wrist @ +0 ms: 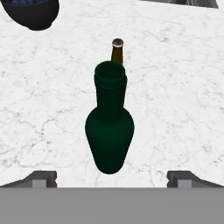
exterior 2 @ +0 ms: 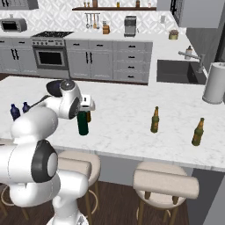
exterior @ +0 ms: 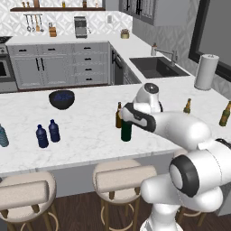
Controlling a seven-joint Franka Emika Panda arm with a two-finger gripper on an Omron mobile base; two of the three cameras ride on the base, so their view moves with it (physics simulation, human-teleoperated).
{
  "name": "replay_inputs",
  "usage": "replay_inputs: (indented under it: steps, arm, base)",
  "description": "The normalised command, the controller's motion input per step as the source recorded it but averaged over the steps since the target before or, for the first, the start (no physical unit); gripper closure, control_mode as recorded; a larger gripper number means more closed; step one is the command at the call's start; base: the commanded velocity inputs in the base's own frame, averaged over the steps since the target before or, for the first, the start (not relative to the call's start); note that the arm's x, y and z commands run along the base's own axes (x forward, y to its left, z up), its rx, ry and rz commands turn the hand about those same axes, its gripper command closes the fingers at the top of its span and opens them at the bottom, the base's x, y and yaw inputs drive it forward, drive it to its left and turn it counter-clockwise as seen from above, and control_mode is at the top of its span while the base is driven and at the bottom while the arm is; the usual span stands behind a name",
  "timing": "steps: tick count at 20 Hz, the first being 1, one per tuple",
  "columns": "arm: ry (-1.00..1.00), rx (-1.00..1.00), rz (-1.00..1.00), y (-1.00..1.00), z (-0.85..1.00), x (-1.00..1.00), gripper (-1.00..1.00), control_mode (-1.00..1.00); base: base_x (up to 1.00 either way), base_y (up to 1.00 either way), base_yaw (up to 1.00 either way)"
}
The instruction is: Move the plastic bottles in the middle to the plastics group, and the glass bottles in the middle to the glass group.
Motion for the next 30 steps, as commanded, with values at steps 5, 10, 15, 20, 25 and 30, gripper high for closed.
replay_inputs:
  steps: [5,10,15,20,25,30]
  arm:
    - [0.0,0.0,0.01,0.0,-0.15,0.17,-1.0,-1.0]
    - [0.0,0.0,0.0,0.01,-0.04,0.02,-1.0,-1.0]
    - [0.0,0.0,0.0,0.13,-0.01,0.03,-1.0,-1.0]
    - [0.01,0.0,-0.01,0.11,0.0,0.08,-1.0,-1.0]
    - [0.0,0.0,-0.05,0.01,-0.03,0.17,-1.0,-1.0]
    - [0.01,0.01,-0.07,0.0,-0.12,0.16,-1.0,-1.0]
  base:
    - [0.0,0.0,0.0]
    - [0.0,0.0,0.0]
    - [0.0,0.0,0.0]
    - [0.0,0.0,0.0]
    - [0.0,0.0,0.0]
    - [0.0,0.0,0.0]
